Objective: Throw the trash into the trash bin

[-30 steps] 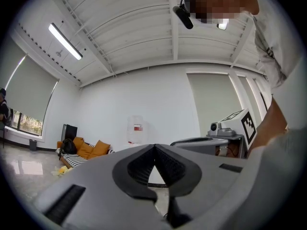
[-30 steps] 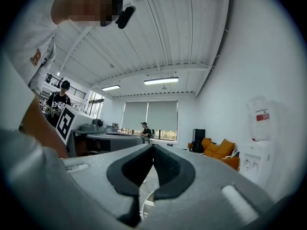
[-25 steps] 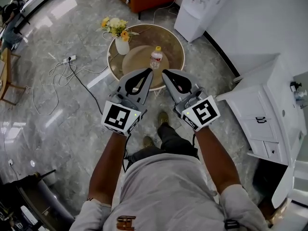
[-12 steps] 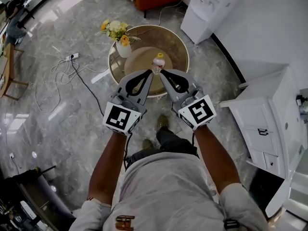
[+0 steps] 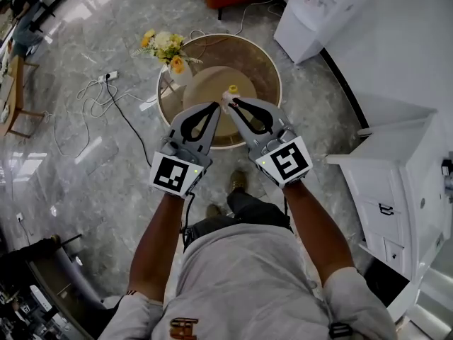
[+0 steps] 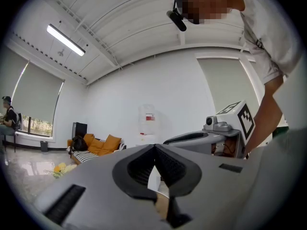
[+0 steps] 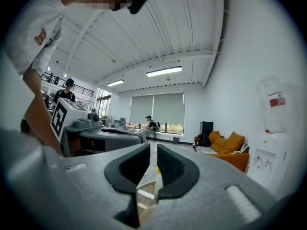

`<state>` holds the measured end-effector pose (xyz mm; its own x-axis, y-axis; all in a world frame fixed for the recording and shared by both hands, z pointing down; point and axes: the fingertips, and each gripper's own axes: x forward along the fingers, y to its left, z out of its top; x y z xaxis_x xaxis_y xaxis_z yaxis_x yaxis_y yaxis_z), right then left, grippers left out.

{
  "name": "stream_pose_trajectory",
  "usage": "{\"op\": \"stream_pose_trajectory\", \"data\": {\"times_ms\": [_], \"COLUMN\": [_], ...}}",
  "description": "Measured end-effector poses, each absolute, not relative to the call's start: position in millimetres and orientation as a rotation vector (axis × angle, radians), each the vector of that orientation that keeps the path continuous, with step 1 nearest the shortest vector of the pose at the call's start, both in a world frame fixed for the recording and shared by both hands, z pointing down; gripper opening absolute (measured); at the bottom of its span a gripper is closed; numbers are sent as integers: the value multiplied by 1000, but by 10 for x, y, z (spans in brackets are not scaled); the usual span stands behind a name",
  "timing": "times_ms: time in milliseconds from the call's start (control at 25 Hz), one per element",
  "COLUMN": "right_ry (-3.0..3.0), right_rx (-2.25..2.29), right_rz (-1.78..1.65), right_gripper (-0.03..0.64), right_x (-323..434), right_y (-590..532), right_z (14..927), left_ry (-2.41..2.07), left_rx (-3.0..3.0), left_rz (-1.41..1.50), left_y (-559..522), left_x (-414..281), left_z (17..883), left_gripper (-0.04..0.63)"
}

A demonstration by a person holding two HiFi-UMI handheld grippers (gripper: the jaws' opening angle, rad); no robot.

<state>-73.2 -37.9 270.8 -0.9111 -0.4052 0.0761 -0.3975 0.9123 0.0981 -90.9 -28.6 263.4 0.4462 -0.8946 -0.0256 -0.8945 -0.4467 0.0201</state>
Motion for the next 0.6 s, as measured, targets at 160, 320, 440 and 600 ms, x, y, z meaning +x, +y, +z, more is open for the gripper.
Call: {"op": "stream_pose_trajectory", "data": {"times_ms": [160, 320, 440, 600], "right_ry": [-2981, -2975, -2957, -2940], "right_rx": [586, 555, 545, 543], "right_rz": [-90, -52, -20, 32], "right_gripper": [63, 86, 109, 143], "right_x": [-708, -695, -714, -737], "right_y": [-566, -697, -815, -913], "right_z": [2861, 3025, 3157, 3384], "left_ry": [-1679, -1714, -1721, -1709], "left_rx": [2625, 2592, 2571, 2550], "left_rz": [-9, 4, 17, 82], "left_y": [-453, -582, -692, -798], "left_x": [-919, -960, -1009, -1083], "left_z": [2771, 2867, 2969, 3190], "left_gripper": [0, 0, 0, 0]}}
